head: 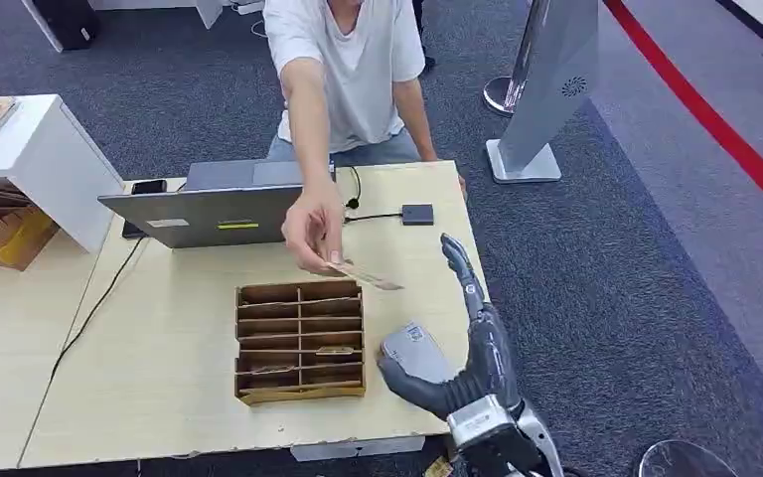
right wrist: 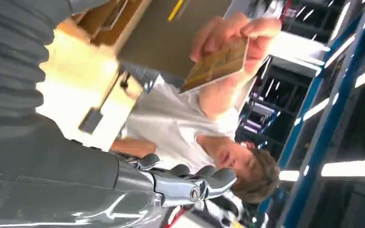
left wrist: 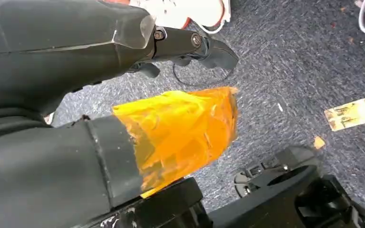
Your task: Pass the card to the sensor for recognition and then transmit it.
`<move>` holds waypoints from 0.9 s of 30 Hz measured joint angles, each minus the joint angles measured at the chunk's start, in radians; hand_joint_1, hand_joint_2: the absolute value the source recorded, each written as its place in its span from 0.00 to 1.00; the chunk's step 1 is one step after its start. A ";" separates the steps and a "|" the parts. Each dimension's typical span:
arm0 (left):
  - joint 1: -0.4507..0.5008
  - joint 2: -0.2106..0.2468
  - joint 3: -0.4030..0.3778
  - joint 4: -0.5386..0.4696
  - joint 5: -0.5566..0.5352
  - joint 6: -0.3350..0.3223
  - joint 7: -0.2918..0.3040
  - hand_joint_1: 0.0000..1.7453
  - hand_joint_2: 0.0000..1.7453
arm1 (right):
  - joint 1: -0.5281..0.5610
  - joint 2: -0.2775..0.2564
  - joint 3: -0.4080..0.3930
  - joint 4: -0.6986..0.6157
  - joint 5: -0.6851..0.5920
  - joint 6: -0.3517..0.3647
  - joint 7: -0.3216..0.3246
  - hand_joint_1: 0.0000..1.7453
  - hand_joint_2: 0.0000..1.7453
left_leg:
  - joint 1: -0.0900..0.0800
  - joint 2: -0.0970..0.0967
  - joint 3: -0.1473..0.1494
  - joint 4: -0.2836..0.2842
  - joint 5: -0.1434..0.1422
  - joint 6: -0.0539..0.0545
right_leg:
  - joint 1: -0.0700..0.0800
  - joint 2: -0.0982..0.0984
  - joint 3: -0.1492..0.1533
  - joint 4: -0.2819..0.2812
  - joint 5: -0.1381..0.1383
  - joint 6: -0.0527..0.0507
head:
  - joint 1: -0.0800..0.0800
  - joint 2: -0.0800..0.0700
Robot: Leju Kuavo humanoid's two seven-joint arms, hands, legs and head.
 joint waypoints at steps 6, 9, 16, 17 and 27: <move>-0.001 0.000 0.000 0.000 -0.013 -0.004 0.011 0.00 0.00 | -0.017 -0.003 0.007 0.013 0.154 -0.084 0.047 0.00 1.00 | 0.000 0.000 0.000 0.000 0.000 0.000 | 0.000 0.000 0.000 0.000 0.000 0.000 | 0.000 0.000; -0.001 0.000 0.000 0.000 -0.019 -0.007 0.014 0.00 0.00 | -0.024 -0.005 0.010 0.022 0.274 -0.144 0.085 0.00 1.00 | 0.000 0.000 0.000 0.000 0.000 0.000 | 0.000 0.000 0.000 0.000 0.000 0.000 | 0.000 0.000; -0.002 0.000 0.000 0.000 -0.031 -0.011 0.023 0.00 0.00 | -0.030 -0.013 0.010 0.042 0.487 -0.248 0.174 0.00 1.00 | 0.000 0.000 0.000 0.000 0.000 0.000 | 0.000 0.000 0.000 0.000 0.000 0.000 | 0.000 0.000; -0.002 0.000 0.000 0.000 -0.031 -0.011 0.023 0.00 0.00 | -0.030 -0.013 0.010 0.044 0.504 -0.257 0.181 0.00 1.00 | 0.000 0.000 0.000 0.000 0.000 0.000 | 0.000 0.000 0.000 0.000 0.000 0.000 | 0.000 0.000; -0.001 0.000 0.000 0.000 -0.034 -0.011 0.023 0.00 0.00 | -0.030 -0.017 0.010 0.060 0.575 -0.284 0.216 0.00 1.00 | 0.000 0.000 0.000 0.000 0.000 0.000 | 0.000 0.000 0.000 0.000 0.000 0.000 | 0.000 0.000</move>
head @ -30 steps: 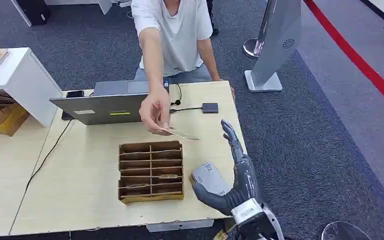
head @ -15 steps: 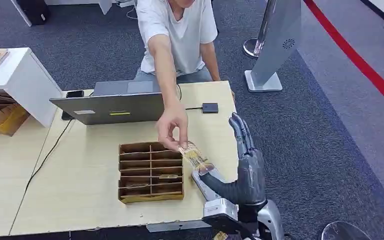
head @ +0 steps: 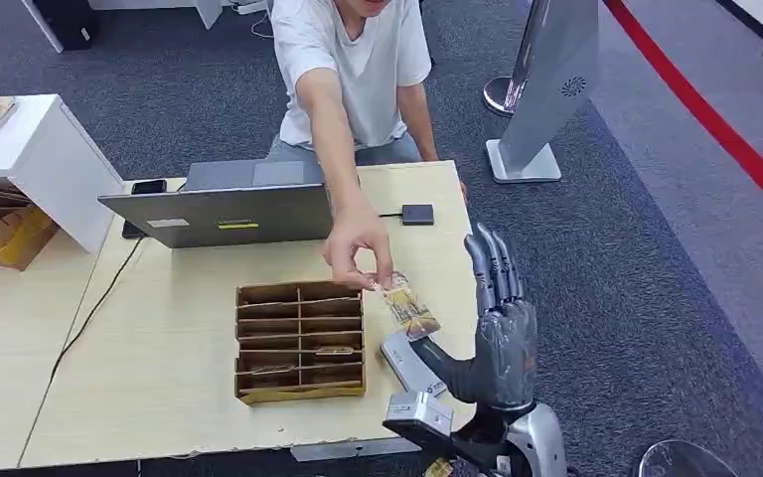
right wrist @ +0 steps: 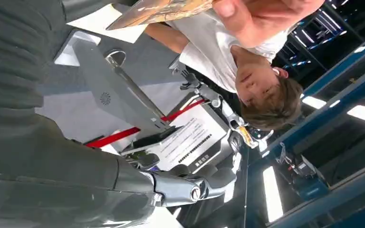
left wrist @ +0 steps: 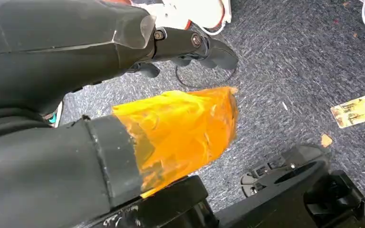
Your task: Pass the card to the sensor for recognition and then transmit it.
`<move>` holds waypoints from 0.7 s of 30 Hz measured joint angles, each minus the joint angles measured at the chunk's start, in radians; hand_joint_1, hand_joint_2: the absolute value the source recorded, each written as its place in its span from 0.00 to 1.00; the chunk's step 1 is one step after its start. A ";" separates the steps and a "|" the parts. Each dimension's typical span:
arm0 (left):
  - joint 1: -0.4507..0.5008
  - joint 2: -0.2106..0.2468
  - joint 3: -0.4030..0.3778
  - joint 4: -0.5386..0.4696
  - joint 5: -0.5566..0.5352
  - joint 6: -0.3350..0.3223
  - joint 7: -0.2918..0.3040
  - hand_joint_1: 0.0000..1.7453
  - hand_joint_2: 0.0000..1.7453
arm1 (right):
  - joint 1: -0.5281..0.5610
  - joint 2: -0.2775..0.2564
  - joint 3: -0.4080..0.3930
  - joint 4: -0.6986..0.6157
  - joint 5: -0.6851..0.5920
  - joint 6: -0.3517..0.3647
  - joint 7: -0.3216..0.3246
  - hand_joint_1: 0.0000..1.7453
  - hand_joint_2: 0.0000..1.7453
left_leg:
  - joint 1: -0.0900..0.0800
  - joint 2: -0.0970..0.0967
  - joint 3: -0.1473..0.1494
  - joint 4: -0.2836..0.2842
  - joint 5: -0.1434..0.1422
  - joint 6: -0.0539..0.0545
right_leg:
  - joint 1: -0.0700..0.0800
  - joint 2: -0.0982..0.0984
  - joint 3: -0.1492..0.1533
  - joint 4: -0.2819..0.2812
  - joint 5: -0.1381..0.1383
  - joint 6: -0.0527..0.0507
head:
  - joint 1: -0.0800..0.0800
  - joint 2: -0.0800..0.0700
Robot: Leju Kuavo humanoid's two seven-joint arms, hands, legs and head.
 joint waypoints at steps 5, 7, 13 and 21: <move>0.000 0.000 0.000 0.000 0.000 0.000 0.000 0.00 0.00 | 0.000 0.000 0.000 0.003 0.002 -0.006 0.001 0.00 1.00 | 0.000 0.000 0.000 0.000 0.000 0.000 | 0.000 0.000 0.000 0.000 0.000 0.000 | 0.000 0.000; 0.000 0.000 0.000 0.000 0.000 0.000 0.000 0.00 0.00 | 0.000 0.000 0.000 0.004 0.002 -0.008 0.001 0.01 1.00 | 0.000 0.000 0.000 0.000 0.000 0.000 | 0.000 0.000 0.000 0.000 0.000 0.000 | 0.000 0.000; 0.000 0.000 0.000 0.000 -0.002 0.000 0.000 0.00 0.00 | 0.000 -0.001 0.000 0.004 0.002 -0.010 0.004 0.91 1.00 | 0.000 0.000 0.000 0.000 0.000 0.000 | 0.000 0.000 0.000 0.000 0.000 0.000 | 0.000 0.000; 0.000 0.000 0.000 0.000 -0.004 -0.003 0.006 0.00 0.00 | 0.000 -0.002 0.000 0.004 -0.007 -0.011 0.010 1.00 1.00 | 0.000 0.000 0.000 0.000 0.000 0.000 | 0.000 0.000 0.000 0.000 0.000 0.000 | 0.000 0.000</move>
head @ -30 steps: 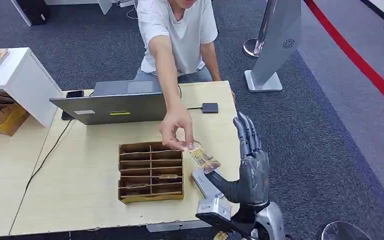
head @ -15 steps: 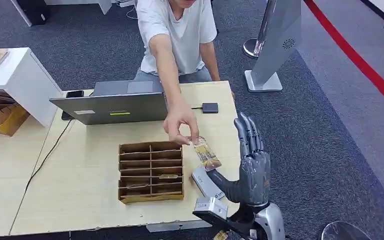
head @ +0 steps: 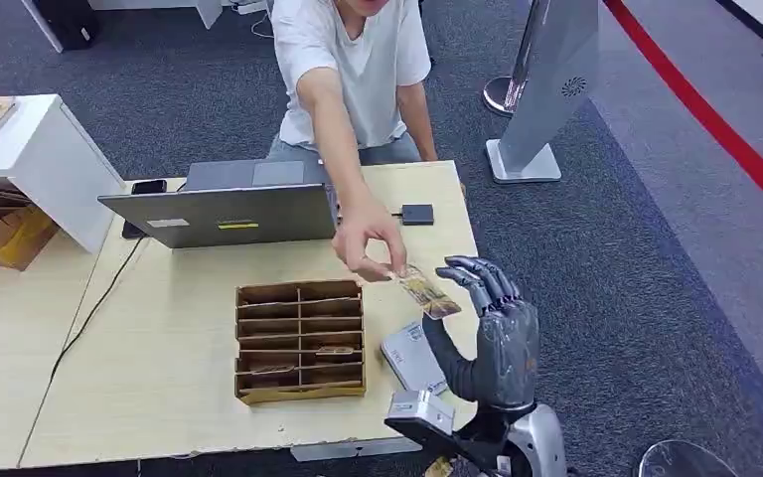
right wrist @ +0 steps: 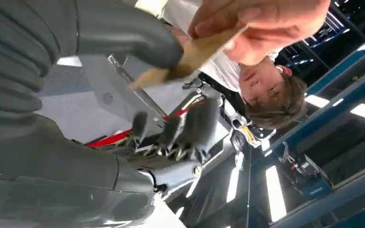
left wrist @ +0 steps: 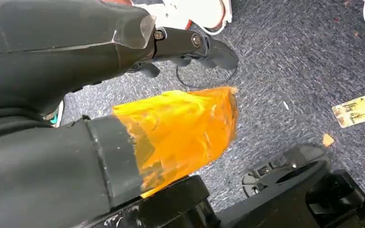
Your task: Pass the card to the sensor for recognition and then transmit it.
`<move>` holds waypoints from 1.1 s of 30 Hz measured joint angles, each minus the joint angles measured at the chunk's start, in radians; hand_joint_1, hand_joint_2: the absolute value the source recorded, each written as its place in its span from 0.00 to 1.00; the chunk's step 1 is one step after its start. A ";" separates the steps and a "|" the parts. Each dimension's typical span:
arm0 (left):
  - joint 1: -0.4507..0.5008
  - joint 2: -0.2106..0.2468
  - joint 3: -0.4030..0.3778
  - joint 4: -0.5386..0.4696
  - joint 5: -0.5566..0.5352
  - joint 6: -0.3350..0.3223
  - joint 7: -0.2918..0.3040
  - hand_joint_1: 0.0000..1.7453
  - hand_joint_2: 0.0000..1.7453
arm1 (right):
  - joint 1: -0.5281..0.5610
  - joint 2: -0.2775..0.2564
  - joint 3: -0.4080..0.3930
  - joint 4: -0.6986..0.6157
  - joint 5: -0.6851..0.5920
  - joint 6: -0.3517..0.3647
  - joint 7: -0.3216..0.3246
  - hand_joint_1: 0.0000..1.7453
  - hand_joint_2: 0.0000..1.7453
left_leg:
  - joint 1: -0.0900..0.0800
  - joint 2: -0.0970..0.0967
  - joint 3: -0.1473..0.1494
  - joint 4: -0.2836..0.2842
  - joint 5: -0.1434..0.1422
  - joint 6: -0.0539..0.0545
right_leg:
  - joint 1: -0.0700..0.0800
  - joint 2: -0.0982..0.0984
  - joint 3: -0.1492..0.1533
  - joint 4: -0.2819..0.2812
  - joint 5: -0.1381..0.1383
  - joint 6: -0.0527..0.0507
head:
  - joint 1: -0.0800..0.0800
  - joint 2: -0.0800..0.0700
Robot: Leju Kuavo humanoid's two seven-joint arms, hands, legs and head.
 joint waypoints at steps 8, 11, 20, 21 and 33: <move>0.000 0.000 0.000 0.000 -0.004 0.000 0.001 0.00 0.00 | -0.001 0.000 0.000 0.000 -0.008 -0.001 0.003 1.00 1.00 | 0.000 0.000 0.000 0.000 0.000 0.000 | 0.000 0.000 0.000 0.000 0.000 0.000 | 0.000 0.000; 0.000 0.000 0.000 0.000 -0.007 0.000 0.001 0.00 0.00 | -0.001 0.000 0.000 0.000 -0.015 -0.001 0.003 1.00 1.00 | 0.000 0.000 0.000 0.000 0.000 0.000 | 0.000 0.000 0.000 0.000 0.000 0.000 | 0.000 0.000; 0.000 0.000 0.000 0.000 -0.011 0.000 0.001 0.00 0.00 | -0.001 0.000 0.003 0.000 -0.090 0.019 -0.019 1.00 1.00 | 0.000 0.000 0.000 0.000 0.000 0.000 | 0.000 0.000 0.000 0.000 0.000 0.000 | 0.000 0.000; 0.000 0.000 0.000 0.000 -0.013 0.000 0.001 0.00 0.00 | -0.001 0.000 0.004 0.000 -0.106 0.027 -0.023 1.00 1.00 | 0.000 0.000 0.000 0.000 0.000 0.000 | 0.000 0.000 0.000 0.000 0.000 0.000 | 0.000 0.000; 0.000 0.000 0.000 0.000 -0.019 -0.003 -0.002 0.00 0.00 | 0.001 0.000 0.001 0.000 -0.360 0.190 -0.051 1.00 1.00 | 0.000 0.000 0.000 0.000 0.000 0.000 | 0.000 0.000 0.000 0.000 0.000 0.000 | 0.000 0.000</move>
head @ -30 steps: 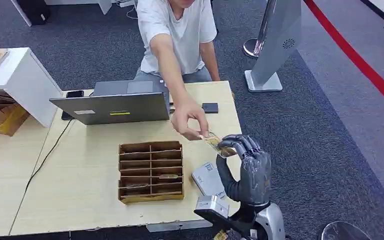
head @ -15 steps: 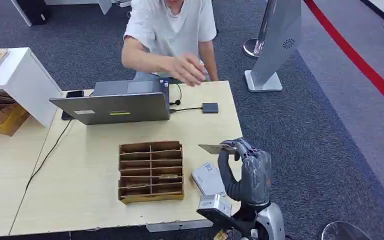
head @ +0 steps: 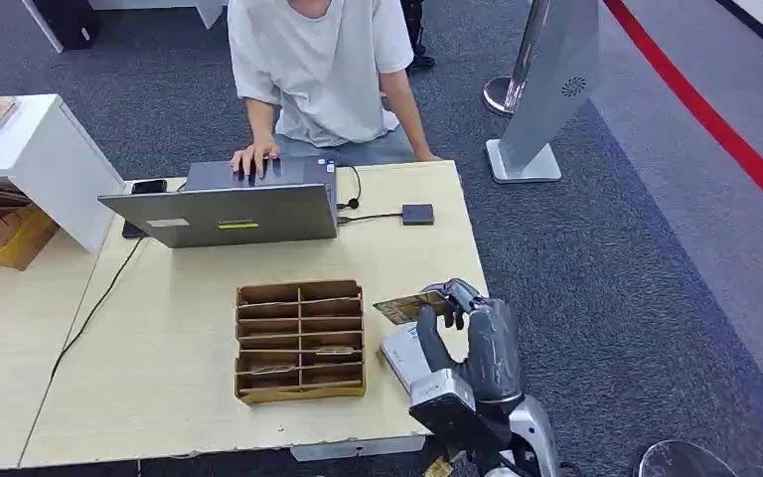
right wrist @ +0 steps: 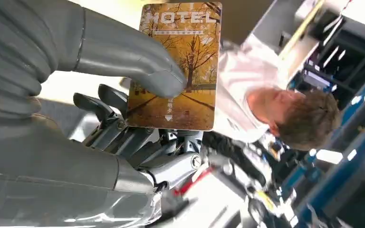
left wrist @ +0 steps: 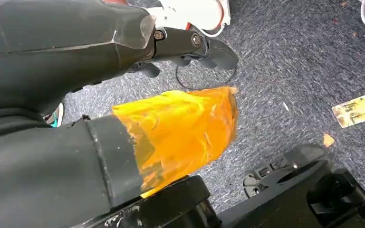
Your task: Pass the card to the sensor for recognition and then transmit it.
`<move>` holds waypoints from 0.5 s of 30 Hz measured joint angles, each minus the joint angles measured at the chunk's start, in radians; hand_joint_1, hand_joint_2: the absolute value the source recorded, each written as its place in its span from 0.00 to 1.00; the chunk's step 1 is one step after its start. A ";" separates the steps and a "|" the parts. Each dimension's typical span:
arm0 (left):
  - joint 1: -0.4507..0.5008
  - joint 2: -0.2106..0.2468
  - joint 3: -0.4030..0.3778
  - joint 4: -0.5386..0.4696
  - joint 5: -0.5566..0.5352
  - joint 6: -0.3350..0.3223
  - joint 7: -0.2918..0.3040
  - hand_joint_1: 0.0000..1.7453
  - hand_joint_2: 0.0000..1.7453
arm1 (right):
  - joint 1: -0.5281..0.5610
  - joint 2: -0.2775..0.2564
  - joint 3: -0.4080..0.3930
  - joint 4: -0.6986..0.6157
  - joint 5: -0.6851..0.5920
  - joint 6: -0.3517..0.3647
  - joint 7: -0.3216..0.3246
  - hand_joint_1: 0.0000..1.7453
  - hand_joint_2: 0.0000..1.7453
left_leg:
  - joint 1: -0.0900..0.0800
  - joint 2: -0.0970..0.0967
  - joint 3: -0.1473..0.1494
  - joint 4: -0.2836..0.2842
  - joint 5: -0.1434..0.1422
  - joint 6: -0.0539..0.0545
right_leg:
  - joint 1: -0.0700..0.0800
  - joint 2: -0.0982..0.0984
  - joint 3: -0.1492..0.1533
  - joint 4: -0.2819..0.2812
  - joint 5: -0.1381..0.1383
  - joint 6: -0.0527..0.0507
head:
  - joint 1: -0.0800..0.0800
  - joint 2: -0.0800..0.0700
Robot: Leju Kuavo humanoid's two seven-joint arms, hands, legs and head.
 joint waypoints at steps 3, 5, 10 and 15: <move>0.000 0.000 0.000 0.000 -0.001 0.000 -0.004 0.00 0.00 | 0.001 0.000 -0.004 0.003 -0.030 0.022 -0.002 1.00 1.00 | 0.000 0.000 0.000 0.000 0.000 0.000 | 0.000 0.000 0.000 0.000 0.000 0.000 | 0.000 0.000; 0.000 0.000 0.000 0.000 -0.001 0.000 -0.005 0.00 0.00 | 0.001 0.000 -0.007 0.006 -0.037 0.027 -0.003 1.00 1.00 | 0.000 0.000 0.000 0.000 0.000 0.000 | 0.000 0.000 0.000 0.000 0.000 0.000 | 0.000 0.000; 0.000 0.001 0.001 0.000 -0.010 -0.004 -0.005 0.00 0.00 | 0.004 0.000 -0.023 0.022 -0.130 0.125 0.014 1.00 1.00 | 0.000 0.000 0.000 0.000 0.000 0.000 | 0.000 0.000 0.000 0.000 0.000 0.000 | 0.000 0.000; 0.000 0.003 0.001 0.000 -0.015 -0.007 -0.005 0.00 0.00 | 0.005 0.000 -0.045 0.056 -0.182 0.180 0.025 1.00 1.00 | 0.000 0.000 0.000 0.000 0.000 0.000 | 0.000 0.000 0.000 0.000 0.000 0.000 | 0.000 0.000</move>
